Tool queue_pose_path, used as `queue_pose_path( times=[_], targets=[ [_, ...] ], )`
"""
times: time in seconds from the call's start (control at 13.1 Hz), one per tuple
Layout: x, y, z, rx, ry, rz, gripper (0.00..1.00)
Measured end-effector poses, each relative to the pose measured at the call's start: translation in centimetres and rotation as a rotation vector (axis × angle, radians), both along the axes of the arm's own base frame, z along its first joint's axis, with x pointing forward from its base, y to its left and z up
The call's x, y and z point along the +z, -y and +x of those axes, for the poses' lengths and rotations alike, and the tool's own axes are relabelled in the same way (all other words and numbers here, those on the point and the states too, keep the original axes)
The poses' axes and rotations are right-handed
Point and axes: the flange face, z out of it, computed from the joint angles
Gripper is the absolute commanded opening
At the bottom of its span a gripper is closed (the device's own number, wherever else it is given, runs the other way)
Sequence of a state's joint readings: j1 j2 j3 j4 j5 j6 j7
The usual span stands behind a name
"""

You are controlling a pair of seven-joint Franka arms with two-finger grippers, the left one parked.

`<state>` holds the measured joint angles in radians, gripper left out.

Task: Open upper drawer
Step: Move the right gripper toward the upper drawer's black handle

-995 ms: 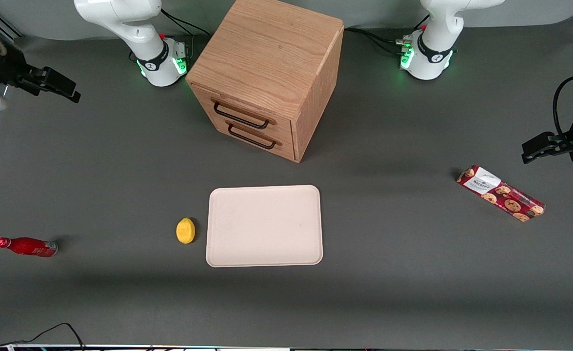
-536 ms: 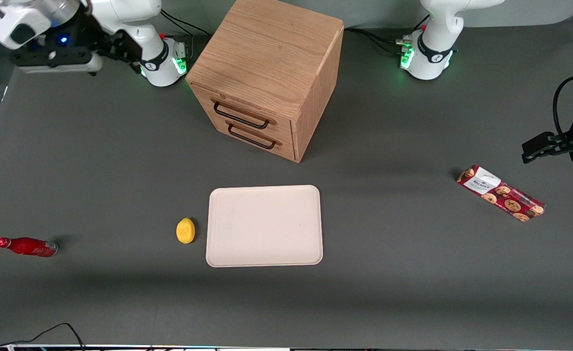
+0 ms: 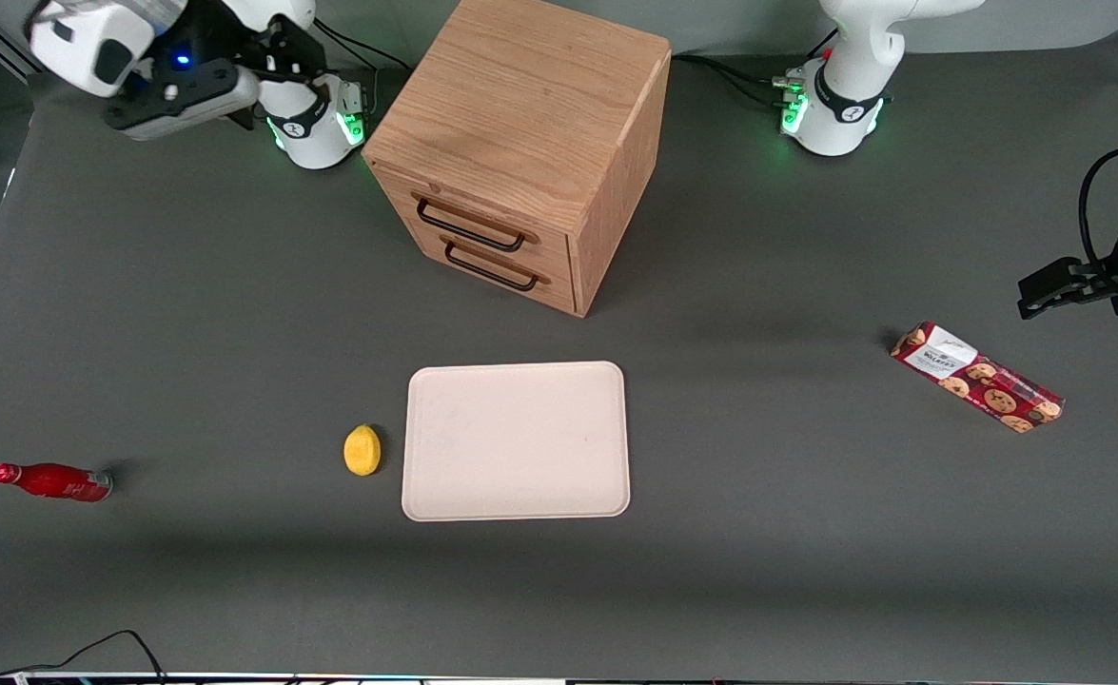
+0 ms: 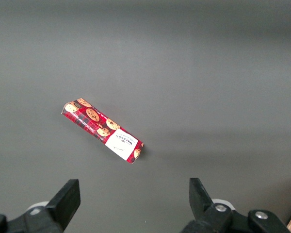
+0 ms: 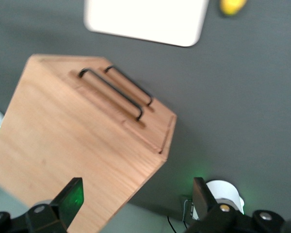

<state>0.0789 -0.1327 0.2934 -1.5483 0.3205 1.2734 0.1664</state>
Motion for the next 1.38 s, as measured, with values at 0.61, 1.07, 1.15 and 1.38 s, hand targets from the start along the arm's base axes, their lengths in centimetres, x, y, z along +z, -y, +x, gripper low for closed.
queue_pose_path(
  times=[0.61,1.07,1.15,1.38],
  targets=[
    [-10.5,-1.5,6.6,0.425,-0.118,0.223,1.00],
    [-15.0,-5.1,7.9,0.446,-0.086,0.254,1.00],
    [-16.0,-5.7,7.6,0.447,-0.087,0.253,1.00],
    [-19.0,-6.7,6.8,0.441,-0.088,0.246,1.00]
  ],
)
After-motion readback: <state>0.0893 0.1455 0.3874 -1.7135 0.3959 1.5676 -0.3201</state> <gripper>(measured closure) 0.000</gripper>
